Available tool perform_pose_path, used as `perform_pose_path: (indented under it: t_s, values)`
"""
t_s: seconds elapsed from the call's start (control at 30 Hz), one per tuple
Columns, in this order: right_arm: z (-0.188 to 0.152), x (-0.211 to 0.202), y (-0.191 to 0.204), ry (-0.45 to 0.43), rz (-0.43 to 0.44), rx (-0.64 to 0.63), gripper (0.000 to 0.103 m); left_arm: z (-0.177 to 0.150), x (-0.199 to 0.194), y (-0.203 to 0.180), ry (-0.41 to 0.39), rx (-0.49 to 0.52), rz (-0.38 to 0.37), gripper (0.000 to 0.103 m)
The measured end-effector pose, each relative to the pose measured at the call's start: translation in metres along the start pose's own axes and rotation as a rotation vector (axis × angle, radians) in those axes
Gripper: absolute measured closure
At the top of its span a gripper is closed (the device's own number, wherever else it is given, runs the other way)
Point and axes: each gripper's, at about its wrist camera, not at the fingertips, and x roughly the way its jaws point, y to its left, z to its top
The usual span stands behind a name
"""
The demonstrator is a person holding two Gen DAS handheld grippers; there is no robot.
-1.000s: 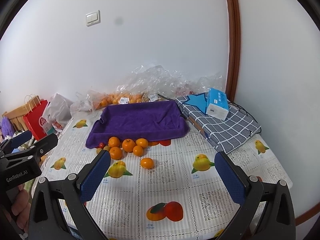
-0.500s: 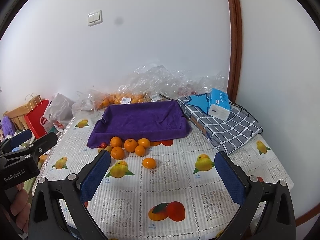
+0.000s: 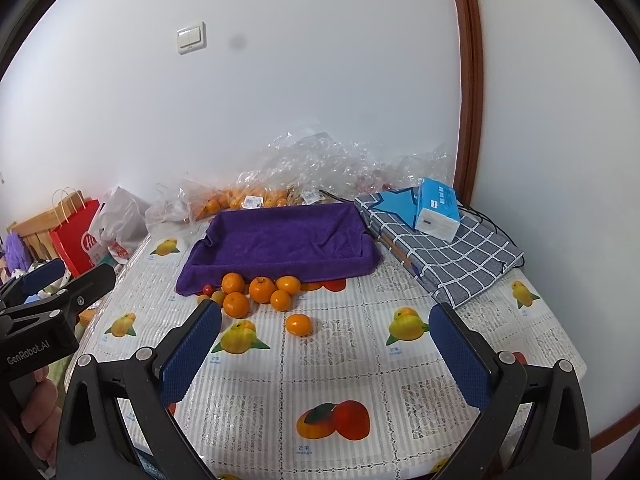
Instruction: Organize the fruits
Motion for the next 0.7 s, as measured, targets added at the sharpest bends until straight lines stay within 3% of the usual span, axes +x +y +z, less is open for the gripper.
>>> perform_pose_path:
  t_s: [0.37, 0.7]
  values:
    - [0.005, 0.007, -0.003, 0.013, 0.019, -0.005, 0.000, 0.005, 0.006, -0.001, -0.005, 0.007, -0.007, 0.000]
    - [0.007, 0.058, -0.006, 0.067, -0.019, -0.038, 0.000, 0.000, 0.041, 0.016, 0.025, -0.013, 0.008, 0.000]
